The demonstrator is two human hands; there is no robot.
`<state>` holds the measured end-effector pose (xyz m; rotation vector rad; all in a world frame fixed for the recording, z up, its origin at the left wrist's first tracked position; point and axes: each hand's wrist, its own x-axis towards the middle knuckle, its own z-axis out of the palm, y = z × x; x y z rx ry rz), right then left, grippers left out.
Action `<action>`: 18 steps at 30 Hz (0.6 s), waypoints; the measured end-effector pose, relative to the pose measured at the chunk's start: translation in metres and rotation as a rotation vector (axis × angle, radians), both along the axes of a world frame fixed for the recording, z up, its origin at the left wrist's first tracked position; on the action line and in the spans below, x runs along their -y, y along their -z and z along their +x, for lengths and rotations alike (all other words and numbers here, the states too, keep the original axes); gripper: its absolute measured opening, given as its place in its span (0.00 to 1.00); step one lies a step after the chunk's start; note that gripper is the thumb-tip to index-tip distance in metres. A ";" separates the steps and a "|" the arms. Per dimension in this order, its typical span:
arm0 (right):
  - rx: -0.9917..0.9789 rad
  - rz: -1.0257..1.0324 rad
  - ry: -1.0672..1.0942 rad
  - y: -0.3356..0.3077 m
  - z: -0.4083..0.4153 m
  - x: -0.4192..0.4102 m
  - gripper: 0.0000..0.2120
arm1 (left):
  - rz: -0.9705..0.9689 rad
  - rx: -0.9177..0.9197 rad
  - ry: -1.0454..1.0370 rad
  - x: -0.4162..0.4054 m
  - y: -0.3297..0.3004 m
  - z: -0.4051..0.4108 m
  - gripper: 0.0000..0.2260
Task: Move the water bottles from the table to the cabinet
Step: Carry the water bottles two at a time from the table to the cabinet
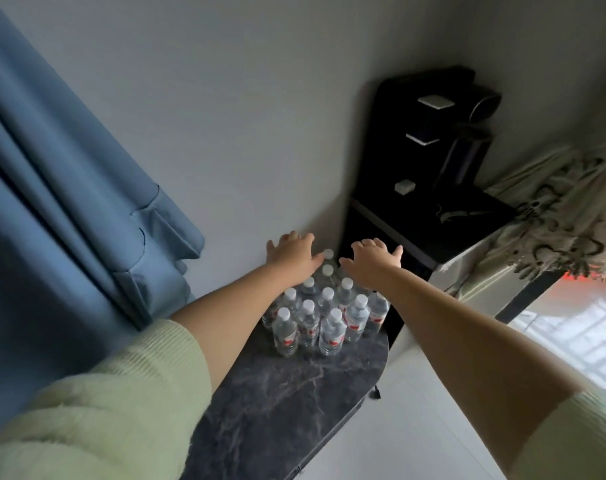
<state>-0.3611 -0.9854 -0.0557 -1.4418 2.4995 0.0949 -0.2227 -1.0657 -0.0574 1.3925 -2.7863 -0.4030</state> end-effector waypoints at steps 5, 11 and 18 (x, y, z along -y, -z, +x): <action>0.019 -0.002 -0.082 -0.007 0.010 -0.010 0.25 | -0.006 0.009 -0.044 -0.019 -0.007 0.020 0.22; 0.042 -0.034 -0.243 -0.019 0.008 -0.020 0.23 | 0.018 -0.025 -0.236 -0.044 -0.017 0.035 0.24; 0.030 -0.032 -0.476 -0.019 0.021 -0.048 0.21 | 0.022 -0.018 -0.447 -0.120 -0.003 0.057 0.24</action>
